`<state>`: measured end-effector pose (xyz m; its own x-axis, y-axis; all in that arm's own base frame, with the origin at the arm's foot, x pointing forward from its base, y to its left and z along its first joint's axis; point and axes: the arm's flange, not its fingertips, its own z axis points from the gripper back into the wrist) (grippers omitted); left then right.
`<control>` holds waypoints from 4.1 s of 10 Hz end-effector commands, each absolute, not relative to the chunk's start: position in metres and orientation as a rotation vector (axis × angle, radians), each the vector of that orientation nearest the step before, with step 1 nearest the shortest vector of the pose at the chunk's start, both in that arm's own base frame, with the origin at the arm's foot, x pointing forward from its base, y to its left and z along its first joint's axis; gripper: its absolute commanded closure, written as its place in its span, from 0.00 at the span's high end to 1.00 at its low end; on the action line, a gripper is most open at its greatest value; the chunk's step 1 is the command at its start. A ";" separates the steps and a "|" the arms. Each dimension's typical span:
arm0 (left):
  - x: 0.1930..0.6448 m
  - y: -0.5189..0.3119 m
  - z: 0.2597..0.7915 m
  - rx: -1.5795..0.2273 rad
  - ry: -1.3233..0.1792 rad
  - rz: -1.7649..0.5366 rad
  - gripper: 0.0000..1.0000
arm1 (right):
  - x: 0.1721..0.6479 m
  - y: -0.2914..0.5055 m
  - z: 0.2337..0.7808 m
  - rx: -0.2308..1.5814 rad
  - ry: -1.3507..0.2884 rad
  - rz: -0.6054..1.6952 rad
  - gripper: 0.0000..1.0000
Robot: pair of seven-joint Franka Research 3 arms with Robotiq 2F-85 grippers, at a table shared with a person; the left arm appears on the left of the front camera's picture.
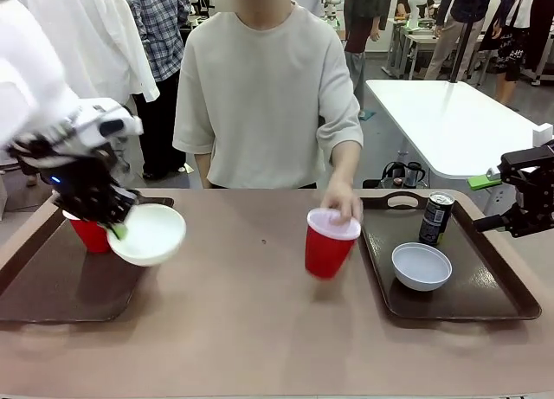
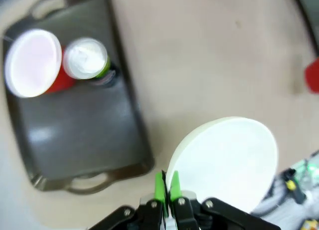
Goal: Prepare tableware on both trays.
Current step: Pick up a Picnic Bowl from the table and place it on a Handle tray.
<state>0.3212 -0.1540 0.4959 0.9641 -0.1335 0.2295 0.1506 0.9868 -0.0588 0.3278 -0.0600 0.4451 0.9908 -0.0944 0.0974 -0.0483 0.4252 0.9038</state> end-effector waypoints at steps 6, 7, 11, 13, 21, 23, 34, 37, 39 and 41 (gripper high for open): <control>0.336 -0.070 0.503 -0.013 -0.205 -0.027 0.00 | 0.326 -0.062 0.444 1.129 -0.146 -0.001 1.00; 0.336 -0.070 0.503 -0.013 -0.205 -0.027 0.00 | 0.326 -0.062 0.444 1.129 -0.146 -0.001 1.00; 0.349 -0.044 0.483 0.007 -0.226 -0.003 0.04 | 0.326 -0.062 0.444 1.129 -0.146 -0.001 1.00; 0.354 -0.030 0.452 0.009 -0.183 0.021 0.04 | 0.326 -0.062 0.444 1.129 -0.146 -0.001 1.00; 0.354 -0.023 0.362 0.044 -0.009 0.063 0.04 | 0.326 -0.062 0.444 1.129 -0.146 -0.001 1.00; 0.355 -0.028 0.349 0.051 -0.007 0.055 0.04 | 0.326 -0.062 0.444 1.129 -0.146 -0.001 1.00; 0.336 -0.043 0.427 -0.030 -0.076 -0.025 1.00 | 0.326 -0.062 0.444 1.129 -0.146 -0.001 1.00; 0.329 -0.050 0.477 -0.342 -0.054 -0.098 1.00 | 0.326 -0.062 0.444 1.129 -0.146 -0.001 1.00; 0.333 -0.030 0.496 -0.727 -0.026 -0.068 1.00 | 0.326 -0.062 0.444 1.129 -0.146 -0.001 1.00; 0.340 0.011 0.491 -1.041 -0.040 0.008 1.00 | 0.326 -0.062 0.444 1.129 -0.146 -0.001 1.00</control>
